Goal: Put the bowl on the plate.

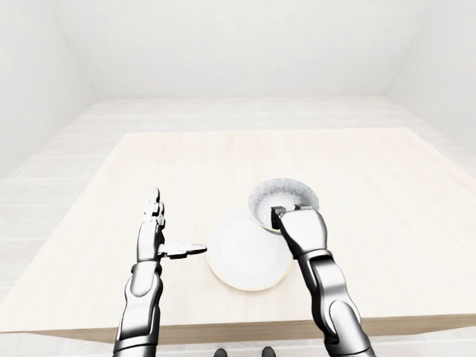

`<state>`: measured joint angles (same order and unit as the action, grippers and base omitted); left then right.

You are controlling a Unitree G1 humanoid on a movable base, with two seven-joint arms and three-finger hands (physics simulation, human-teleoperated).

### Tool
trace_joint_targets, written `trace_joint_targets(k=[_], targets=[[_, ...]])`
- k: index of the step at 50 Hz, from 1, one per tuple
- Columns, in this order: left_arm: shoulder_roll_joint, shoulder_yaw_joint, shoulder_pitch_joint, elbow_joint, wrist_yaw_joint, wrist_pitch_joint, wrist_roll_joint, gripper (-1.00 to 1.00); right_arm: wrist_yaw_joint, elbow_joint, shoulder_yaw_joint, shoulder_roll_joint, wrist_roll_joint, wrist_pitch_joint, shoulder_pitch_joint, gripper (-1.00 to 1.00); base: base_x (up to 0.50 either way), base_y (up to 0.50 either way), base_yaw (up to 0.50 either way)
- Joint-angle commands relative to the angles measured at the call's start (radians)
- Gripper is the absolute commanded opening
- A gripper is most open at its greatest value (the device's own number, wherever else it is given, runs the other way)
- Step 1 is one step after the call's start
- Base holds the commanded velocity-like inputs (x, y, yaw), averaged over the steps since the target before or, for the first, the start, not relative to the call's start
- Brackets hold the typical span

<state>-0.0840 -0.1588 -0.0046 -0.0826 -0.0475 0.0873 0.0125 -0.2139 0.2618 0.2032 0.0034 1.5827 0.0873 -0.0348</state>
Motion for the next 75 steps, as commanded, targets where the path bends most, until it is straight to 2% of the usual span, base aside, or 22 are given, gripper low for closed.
trace_joint_targets(k=[1, 2, 10, 14, 27, 34, 40, 75], targets=[[0.000, 0.001, -0.003, 0.000, 0.000, 0.000, 0.001, 1.00, 0.065, -0.012, 0.056, 0.018, 0.043, 0.000, 0.011, -0.69, 0.00, 0.00, 0.00], [-0.002, 0.000, -0.009, 0.001, 0.002, 0.000, 0.000, 1.00, 0.072, -0.031, 0.085, 0.040, 0.043, 0.000, 0.030, -0.69, 0.00, 0.00, 0.00], [-0.006, -0.004, -0.011, 0.011, 0.000, 0.000, -0.001, 1.00, 0.076, -0.026, 0.118, 0.045, 0.046, 0.000, 0.031, -0.69, 0.00, 0.00, 0.00], [-0.004, -0.004, -0.015, 0.001, 0.004, 0.000, 0.000, 1.00, 0.112, -0.028, 0.149, 0.050, 0.042, 0.000, 0.005, -0.66, 0.00, 0.00, 0.00], [-0.004, -0.002, -0.011, -0.028, 0.003, 0.000, -0.003, 1.00, 0.119, 0.082, 0.242, 0.039, 0.091, 0.000, -0.061, -0.68, 0.00, 0.00, 0.00], [-0.005, -0.006, -0.002, -0.018, -0.001, 0.000, -0.009, 1.00, 0.173, 0.101, 0.300, 0.024, 0.095, 0.000, -0.130, -0.68, 0.00, 0.00, 0.00], [-0.006, -0.009, -0.002, -0.018, -0.002, 0.000, -0.010, 1.00, 0.204, 0.065, 0.332, 0.017, 0.083, 0.000, -0.143, -0.68, 0.00, 0.00, 0.00], [-0.005, -0.008, -0.001, -0.012, -0.003, 0.000, -0.006, 1.00, 0.296, -0.042, 0.348, -0.011, 0.021, 0.000, -0.140, -0.68, 0.00, 0.00, 0.00]])
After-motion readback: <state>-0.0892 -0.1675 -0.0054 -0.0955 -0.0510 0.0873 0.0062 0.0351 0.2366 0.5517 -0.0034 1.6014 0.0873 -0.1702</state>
